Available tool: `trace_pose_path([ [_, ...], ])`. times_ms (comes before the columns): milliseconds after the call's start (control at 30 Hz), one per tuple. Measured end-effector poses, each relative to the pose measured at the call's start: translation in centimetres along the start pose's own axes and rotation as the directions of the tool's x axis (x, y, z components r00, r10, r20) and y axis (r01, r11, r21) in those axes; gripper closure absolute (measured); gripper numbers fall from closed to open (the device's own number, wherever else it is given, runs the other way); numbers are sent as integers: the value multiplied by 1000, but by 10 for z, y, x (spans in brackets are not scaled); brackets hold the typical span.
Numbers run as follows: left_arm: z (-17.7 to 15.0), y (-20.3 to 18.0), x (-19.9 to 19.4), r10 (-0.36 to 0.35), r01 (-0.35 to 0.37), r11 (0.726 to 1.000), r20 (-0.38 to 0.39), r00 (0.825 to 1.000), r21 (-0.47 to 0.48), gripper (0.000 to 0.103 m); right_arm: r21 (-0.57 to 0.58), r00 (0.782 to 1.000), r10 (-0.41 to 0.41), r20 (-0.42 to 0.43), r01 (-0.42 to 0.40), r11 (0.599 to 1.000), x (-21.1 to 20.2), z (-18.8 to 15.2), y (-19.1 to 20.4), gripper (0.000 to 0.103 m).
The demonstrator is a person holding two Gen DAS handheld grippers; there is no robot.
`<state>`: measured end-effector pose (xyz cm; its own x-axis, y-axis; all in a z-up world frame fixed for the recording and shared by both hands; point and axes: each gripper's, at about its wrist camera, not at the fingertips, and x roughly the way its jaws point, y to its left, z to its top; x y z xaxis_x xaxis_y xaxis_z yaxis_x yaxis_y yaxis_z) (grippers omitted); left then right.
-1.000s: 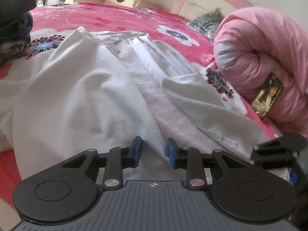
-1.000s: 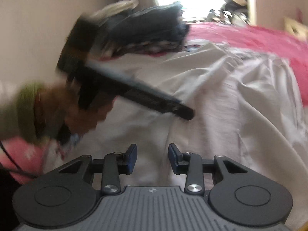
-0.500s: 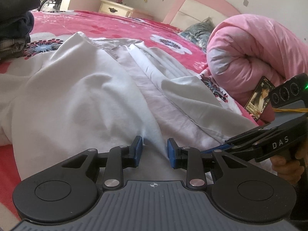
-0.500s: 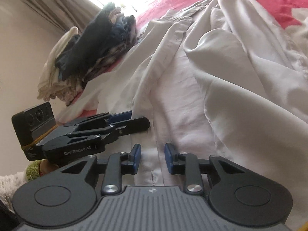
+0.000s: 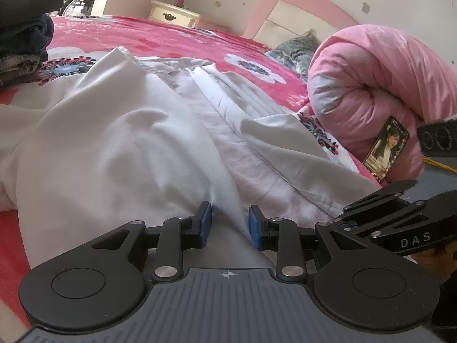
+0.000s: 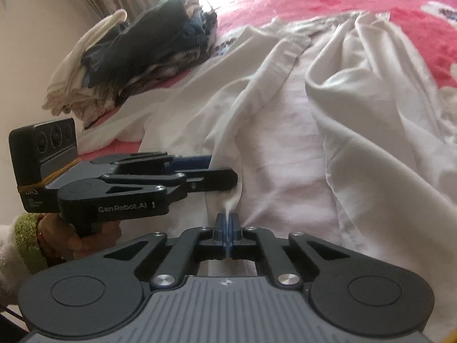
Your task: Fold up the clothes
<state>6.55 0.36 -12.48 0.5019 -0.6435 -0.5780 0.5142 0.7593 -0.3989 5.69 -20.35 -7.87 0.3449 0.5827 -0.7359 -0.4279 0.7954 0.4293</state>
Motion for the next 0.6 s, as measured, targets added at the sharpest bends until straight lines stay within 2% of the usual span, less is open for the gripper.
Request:
trace_pose_path([
  [133,3,-4,-1,-3,3,1000,1,1000,10,67,-9,993,-75,86,77,997,-15,-9,10,101],
  [233,5,-9,0,2,-2,1000,11,1000,30,60,-53,976,-159,149,168,984,-25,-18,20,101],
  [367,7,-9,0,12,-12,1000,23,1000,17,59,-108,941,-265,209,292,950,-25,-29,32,101],
  [600,9,-3,1,38,-38,999,33,999,3,59,-104,882,-389,267,427,898,-21,-39,37,101],
])
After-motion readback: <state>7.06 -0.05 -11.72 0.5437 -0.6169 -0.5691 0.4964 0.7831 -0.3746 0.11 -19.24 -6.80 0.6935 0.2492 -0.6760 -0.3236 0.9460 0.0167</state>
